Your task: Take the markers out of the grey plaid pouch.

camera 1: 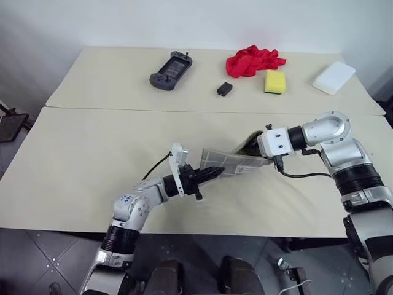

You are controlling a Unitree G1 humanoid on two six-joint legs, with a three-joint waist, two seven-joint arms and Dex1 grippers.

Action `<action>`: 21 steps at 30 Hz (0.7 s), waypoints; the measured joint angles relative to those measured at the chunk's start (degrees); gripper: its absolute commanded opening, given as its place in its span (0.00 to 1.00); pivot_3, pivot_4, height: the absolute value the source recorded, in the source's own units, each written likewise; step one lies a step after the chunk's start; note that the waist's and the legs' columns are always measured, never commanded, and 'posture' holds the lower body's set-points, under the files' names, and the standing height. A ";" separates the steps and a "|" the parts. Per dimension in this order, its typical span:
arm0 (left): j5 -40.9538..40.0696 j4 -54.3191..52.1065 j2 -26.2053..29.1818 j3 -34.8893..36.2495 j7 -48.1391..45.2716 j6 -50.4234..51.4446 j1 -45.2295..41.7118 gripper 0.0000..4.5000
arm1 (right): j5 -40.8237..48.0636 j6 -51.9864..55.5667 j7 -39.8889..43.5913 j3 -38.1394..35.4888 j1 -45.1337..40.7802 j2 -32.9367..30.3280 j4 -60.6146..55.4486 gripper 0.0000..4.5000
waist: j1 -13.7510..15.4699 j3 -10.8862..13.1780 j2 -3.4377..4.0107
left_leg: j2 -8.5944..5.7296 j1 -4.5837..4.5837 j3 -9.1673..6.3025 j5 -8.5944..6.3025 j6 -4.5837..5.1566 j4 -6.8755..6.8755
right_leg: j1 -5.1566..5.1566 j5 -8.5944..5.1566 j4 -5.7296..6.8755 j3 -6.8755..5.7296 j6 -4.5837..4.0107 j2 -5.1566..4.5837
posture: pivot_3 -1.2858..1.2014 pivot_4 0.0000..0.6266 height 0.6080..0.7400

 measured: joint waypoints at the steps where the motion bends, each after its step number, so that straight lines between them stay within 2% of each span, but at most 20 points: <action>1: -0.79 0.46 -0.17 0.86 0.70 1.12 -0.24 0.00 | 0.24 0.05 -0.51 -0.42 0.12 0.37 -0.09 0.25 | -0.14 0.00 0.00 | -0.01 0.00 0.00 0.00 0.00 0.00 | 0.00 0.00 0.00 0.00 0.00 0.00 | 0.52 0.24 1.00; 8: 0.85 -0.19 2.13 0.34 -1.02 -0.28 -0.46 0.00 | 7.88 3.89 -0.21 -4.88 0.09 1.69 1.54 0.25 | -0.43 0.00 0.00 | -0.03 -0.01 -0.01 0.00 0.00 -0.01 | 0.01 0.00 -0.02 -0.01 0.00 -0.01 | 0.52 0.24 1.00; 12: 3.77 -1.56 2.85 -1.91 -3.43 -4.74 0.82 0.00 | 16.37 15.02 0.66 -10.40 -0.85 2.66 2.64 0.25 | -0.42 0.01 0.01 | 0.03 -0.02 -0.02 0.00 0.00 -0.02 | 0.01 0.00 -0.03 -0.02 0.00 -0.01 | 0.52 0.24 1.00; 16: 5.99 -1.72 3.41 -3.92 -5.70 -7.95 1.36 0.00 | 20.25 23.35 2.10 -13.13 -1.62 2.54 2.29 0.25 | -0.43 0.01 0.03 | 0.02 -0.02 -0.01 0.00 0.01 -0.03 | 0.00 0.00 -0.03 -0.02 0.00 -0.01 | 0.52 0.24 1.00; 21: 7.83 -1.63 3.73 -4.46 -7.20 -9.87 1.71 0.00 | 28.04 40.57 2.63 -16.06 -0.70 1.66 -5.35 0.25 | -0.41 0.05 0.08 | 0.10 -0.05 -0.01 -0.01 0.02 -0.03 | -0.05 0.00 -0.01 0.00 0.00 -0.04 | 0.52 0.24 1.00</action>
